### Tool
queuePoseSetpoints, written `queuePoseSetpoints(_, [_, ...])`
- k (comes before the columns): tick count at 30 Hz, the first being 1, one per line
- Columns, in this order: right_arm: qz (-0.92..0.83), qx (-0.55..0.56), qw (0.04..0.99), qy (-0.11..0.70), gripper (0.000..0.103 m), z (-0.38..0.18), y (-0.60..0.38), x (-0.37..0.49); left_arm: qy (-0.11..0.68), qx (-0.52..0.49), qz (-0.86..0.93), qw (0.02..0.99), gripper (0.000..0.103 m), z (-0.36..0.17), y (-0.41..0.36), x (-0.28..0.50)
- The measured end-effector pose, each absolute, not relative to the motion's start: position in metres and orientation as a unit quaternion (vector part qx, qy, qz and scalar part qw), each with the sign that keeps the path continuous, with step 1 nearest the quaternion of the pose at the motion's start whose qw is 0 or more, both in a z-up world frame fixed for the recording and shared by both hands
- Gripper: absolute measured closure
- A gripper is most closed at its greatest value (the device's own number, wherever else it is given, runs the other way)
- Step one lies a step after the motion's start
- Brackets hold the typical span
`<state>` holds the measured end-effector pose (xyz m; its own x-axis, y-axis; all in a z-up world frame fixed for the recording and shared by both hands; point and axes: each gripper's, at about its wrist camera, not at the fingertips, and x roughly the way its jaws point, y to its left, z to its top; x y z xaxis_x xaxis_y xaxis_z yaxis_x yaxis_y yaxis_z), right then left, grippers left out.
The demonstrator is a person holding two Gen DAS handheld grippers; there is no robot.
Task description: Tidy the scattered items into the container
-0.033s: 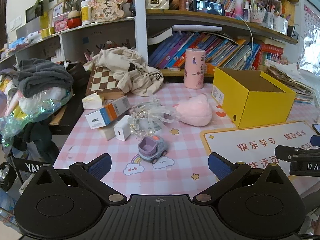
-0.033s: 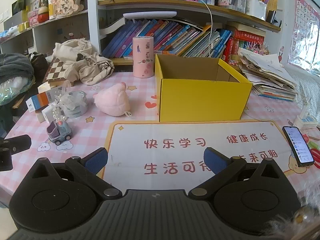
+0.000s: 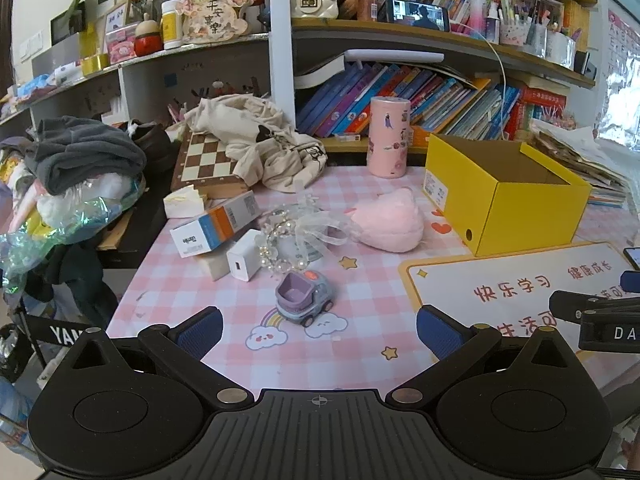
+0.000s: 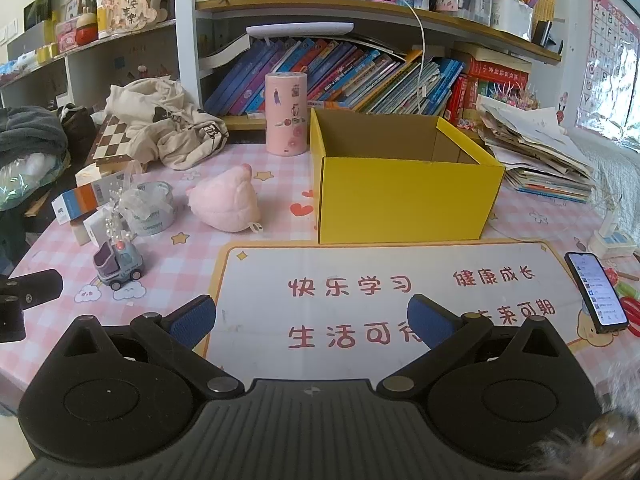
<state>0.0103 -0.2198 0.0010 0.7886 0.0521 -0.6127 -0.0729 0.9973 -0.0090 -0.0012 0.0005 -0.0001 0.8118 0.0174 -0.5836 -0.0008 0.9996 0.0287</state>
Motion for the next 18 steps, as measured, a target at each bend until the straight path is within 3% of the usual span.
queuePoseSetpoints(18, [0.036, -0.018, 0.946, 0.322, 0.0, 0.0011, -0.2165, 0.0097, 0.316, 0.007, 0.006, 0.949, 0.0, -0.0015, 0.0035, -0.001])
